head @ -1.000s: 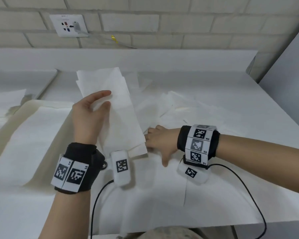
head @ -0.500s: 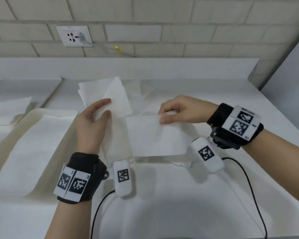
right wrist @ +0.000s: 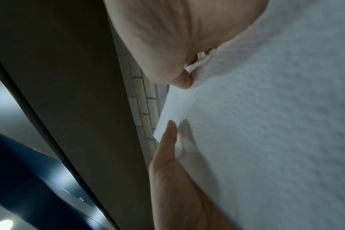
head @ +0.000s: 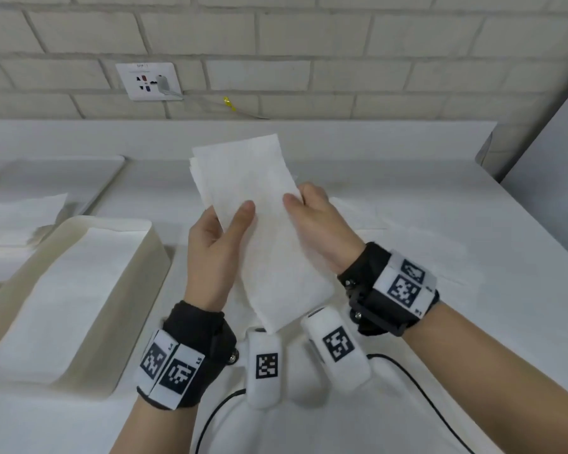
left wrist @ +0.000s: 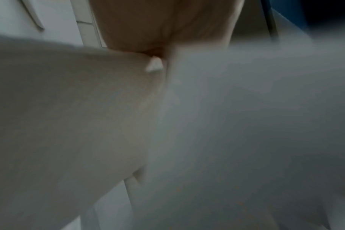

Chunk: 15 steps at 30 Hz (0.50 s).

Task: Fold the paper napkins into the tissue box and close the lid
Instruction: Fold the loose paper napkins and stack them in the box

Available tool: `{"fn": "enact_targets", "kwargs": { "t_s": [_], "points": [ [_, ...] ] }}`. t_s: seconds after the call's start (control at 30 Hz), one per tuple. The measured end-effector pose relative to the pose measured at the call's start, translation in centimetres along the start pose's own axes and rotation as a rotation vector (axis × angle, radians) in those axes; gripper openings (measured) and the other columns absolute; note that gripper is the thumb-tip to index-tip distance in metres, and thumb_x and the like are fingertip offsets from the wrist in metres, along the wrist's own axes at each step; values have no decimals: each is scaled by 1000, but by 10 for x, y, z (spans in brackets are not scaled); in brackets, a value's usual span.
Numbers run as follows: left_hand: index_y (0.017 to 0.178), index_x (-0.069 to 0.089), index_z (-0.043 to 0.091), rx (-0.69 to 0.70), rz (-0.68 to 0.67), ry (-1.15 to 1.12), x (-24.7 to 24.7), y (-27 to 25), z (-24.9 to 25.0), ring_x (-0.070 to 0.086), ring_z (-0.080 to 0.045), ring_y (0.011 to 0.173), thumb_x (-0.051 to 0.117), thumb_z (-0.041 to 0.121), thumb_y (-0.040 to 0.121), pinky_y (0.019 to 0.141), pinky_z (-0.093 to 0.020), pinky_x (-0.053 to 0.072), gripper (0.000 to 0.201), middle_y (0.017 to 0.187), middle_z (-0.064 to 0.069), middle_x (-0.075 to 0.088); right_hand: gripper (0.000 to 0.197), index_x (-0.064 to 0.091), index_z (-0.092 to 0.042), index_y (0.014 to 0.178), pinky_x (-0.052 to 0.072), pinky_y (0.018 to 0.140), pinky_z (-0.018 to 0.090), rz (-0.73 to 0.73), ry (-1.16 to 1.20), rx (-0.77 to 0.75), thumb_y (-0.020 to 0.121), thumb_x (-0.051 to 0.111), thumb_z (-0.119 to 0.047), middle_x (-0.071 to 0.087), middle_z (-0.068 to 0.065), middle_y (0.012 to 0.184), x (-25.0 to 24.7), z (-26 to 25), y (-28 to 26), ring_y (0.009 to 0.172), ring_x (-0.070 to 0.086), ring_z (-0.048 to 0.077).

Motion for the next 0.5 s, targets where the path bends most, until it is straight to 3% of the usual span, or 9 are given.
{"fn": "enact_targets", "kwargs": {
  "t_s": [0.07, 0.1, 0.17, 0.23, 0.3, 0.4, 0.5],
  "points": [
    [94, 66, 18, 13, 42, 48, -2, 1, -2, 69, -8, 86, 55, 12, 94, 70, -20, 52, 13, 87, 11, 74, 16, 42, -15, 94, 43, 89, 31, -64, 37, 35, 99, 36, -28, 46, 11, 118, 7, 4, -3, 104, 50, 21],
    [91, 66, 19, 12, 54, 61, -4, 1, -3, 69, -5, 81, 53, 11, 95, 67, -18, 52, 15, 82, 13, 73, 20, 41, -12, 105, 43, 96, 40, -95, 58, 42, 99, 35, -30, 48, 17, 122, 10, 5, -4, 109, 51, 27],
    [87, 65, 19, -4, 68, 76, -8, 0, -3, 68, -4, 76, 52, 13, 96, 64, -17, 51, 18, 77, 14, 72, 24, 35, -11, 113, 43, 97, 47, -135, 72, 23, 100, 33, -31, 51, 24, 116, 14, 6, -6, 106, 52, 36],
    [85, 65, 18, -18, 66, 72, -12, -2, -1, 68, -3, 74, 49, 16, 98, 63, -16, 50, 21, 76, 13, 72, 17, 33, -12, 104, 43, 82, 38, -124, 88, -13, 100, 32, -28, 48, 16, 96, 15, 3, -9, 85, 49, 28],
    [87, 65, 18, -29, 55, 75, -14, -4, 2, 68, -2, 75, 46, 19, 99, 63, -15, 50, 23, 77, 13, 72, 11, 33, -14, 100, 37, 75, 33, -131, 58, -43, 100, 33, -25, 40, 6, 90, 16, 1, -10, 81, 40, 18],
    [89, 63, 20, -32, 66, 88, -16, -6, 3, 68, -2, 75, 44, 19, 100, 62, -15, 50, 22, 77, 15, 72, 17, 33, -12, 110, 44, 88, 35, -162, 48, -40, 99, 39, -24, 52, 7, 103, 20, -2, -11, 93, 54, 19],
    [97, 61, 19, -31, 79, 103, -20, -6, 2, 68, -3, 78, 47, 11, 98, 65, -18, 52, 16, 83, 12, 73, 44, 27, -18, 118, 49, 94, 38, -147, 195, 8, 89, 60, -20, 56, 6, 118, 23, 3, -8, 102, 60, 16]
  ]
}}
Point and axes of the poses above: each hand's wrist, its own y-axis towards the middle knuckle, its own x-axis out of the palm, z = x × y, the point moved 1 cm from there along y, towards the middle knuckle
